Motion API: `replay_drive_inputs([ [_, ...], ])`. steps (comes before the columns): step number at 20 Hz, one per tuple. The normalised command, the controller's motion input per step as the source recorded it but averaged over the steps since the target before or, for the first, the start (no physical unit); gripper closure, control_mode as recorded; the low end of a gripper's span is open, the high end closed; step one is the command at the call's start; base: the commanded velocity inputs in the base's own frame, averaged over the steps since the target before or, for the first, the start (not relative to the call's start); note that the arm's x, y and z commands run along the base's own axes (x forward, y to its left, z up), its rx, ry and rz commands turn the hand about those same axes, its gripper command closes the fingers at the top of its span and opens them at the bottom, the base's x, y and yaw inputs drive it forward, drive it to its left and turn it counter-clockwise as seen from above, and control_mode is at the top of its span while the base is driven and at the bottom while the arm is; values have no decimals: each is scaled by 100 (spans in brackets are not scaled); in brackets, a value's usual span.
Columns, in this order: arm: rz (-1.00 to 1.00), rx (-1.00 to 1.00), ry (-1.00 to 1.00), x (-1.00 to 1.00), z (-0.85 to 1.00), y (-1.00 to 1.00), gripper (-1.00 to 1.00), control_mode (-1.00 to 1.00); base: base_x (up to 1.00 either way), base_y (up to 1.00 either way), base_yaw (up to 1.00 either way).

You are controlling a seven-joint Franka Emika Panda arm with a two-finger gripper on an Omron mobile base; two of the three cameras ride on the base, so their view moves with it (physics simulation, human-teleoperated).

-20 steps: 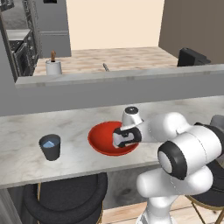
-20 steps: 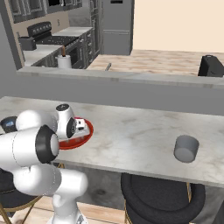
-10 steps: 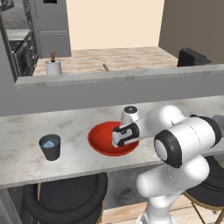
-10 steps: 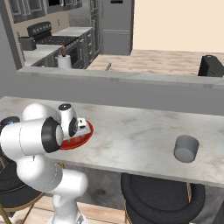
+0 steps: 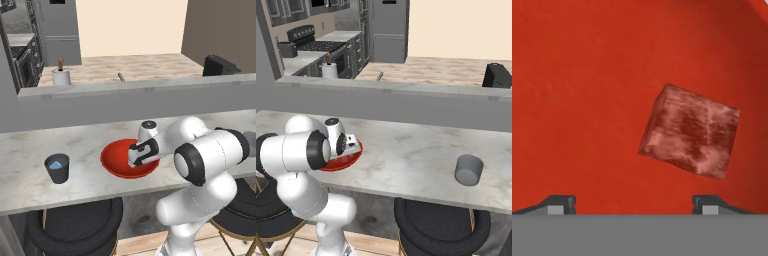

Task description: There are four ice cubes in the ice bowl. Place two ice cubes in each glass of water.

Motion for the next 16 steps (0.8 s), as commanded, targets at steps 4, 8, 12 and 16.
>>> replay_drive_inputs([
  [4,0,0,0,-14,-39,-6,-100,-100,0,0,0],
  [8,0,-1,0,-27,-41,-7,-100,-100,0,0,0],
  [12,0,0,0,-33,-35,-10,-100,-100,0,0,0],
  [16,-4,-1,0,-38,-34,-5,-100,-100,0,0,0],
])
